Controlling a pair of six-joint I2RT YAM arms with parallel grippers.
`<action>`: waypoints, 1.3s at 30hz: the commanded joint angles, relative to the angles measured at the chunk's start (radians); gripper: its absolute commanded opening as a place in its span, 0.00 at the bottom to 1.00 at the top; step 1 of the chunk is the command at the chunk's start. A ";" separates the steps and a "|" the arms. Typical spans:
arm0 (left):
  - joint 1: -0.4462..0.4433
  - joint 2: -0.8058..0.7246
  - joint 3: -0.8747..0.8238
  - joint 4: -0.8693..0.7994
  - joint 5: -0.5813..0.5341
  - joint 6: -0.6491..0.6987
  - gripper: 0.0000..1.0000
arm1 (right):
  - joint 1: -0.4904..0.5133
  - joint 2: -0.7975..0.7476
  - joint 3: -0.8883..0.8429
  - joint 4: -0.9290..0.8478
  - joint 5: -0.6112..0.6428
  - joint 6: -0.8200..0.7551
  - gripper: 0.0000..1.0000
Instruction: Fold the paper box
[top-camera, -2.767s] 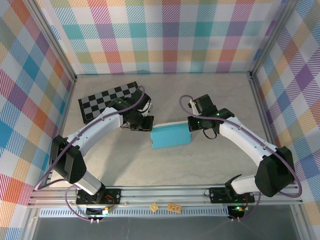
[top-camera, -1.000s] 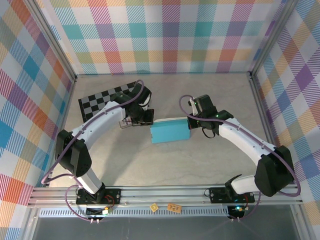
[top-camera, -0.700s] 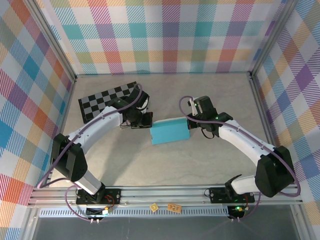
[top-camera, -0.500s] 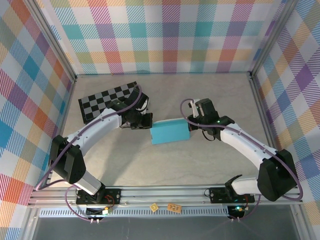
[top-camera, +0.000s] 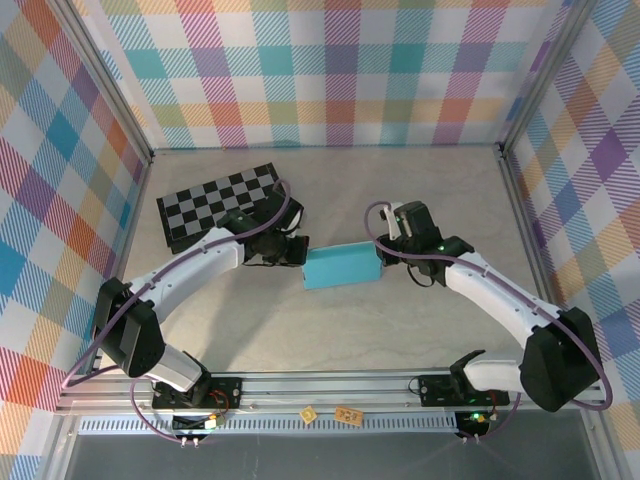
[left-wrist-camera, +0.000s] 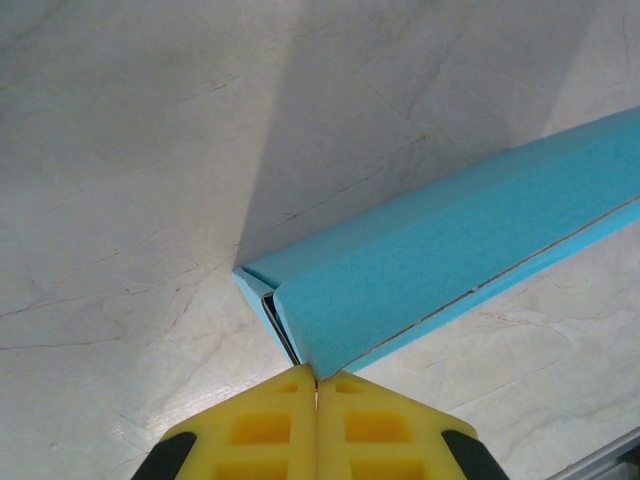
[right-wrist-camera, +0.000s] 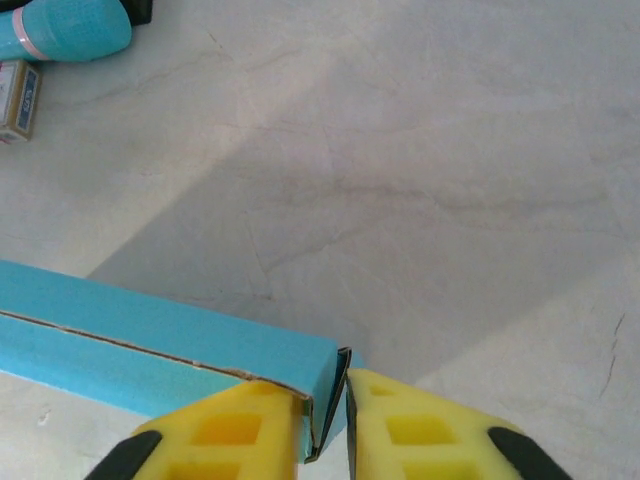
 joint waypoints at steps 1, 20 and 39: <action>-0.028 -0.005 -0.029 -0.017 -0.021 0.009 0.00 | 0.013 -0.039 0.019 -0.102 -0.059 0.084 0.31; -0.066 -0.001 -0.014 -0.032 -0.069 -0.016 0.00 | -0.080 -0.148 0.144 -0.320 -0.182 0.693 0.76; -0.095 0.003 -0.012 -0.030 -0.080 -0.036 0.00 | -0.292 -0.121 -0.181 0.171 -0.572 1.470 0.78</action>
